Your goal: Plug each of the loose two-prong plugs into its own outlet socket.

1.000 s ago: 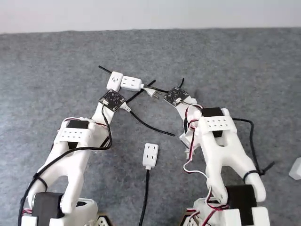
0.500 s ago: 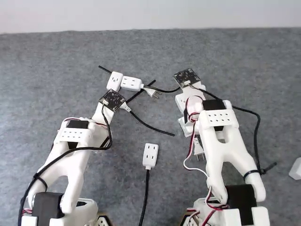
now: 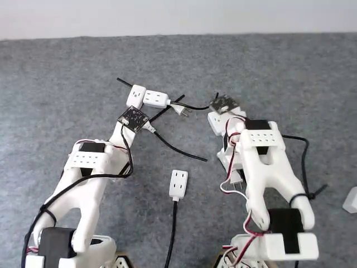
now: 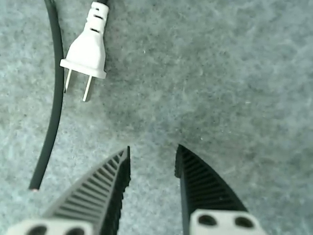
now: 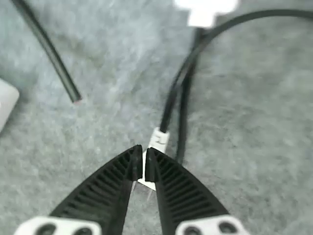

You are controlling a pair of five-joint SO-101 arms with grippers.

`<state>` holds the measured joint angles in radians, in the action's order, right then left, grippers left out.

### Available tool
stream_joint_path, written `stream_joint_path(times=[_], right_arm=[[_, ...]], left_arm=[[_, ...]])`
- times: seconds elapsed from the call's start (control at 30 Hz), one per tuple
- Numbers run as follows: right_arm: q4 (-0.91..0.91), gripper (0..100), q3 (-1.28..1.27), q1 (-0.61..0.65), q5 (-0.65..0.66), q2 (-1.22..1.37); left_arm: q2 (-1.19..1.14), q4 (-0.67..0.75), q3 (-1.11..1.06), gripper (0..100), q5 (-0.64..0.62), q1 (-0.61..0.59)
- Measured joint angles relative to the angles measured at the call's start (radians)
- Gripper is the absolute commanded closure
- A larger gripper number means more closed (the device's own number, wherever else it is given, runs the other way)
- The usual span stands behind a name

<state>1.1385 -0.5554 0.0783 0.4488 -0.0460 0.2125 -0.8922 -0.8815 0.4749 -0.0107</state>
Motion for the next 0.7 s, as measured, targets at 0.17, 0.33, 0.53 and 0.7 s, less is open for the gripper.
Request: stream_joint_path(times=[0.17,0.33,0.53,0.7], right_arm=[[-0.04,99.0,0.008,-0.021,0.021,0.089],[-0.046,99.0,0.043,-0.046,0.025,0.132],[-0.046,98.7,0.051,-0.048,0.025,0.135],[-0.048,95.7,0.072,-0.035,0.028,0.14]], left_arm=[[0.0,0.0,0.0,86,0.0,0.0],[0.0,0.0,0.0,86,0.0,0.0],[-0.005,0.005,0.0,86,0.0,-0.002],[-0.005,0.008,0.0,86,0.0,-0.002]])
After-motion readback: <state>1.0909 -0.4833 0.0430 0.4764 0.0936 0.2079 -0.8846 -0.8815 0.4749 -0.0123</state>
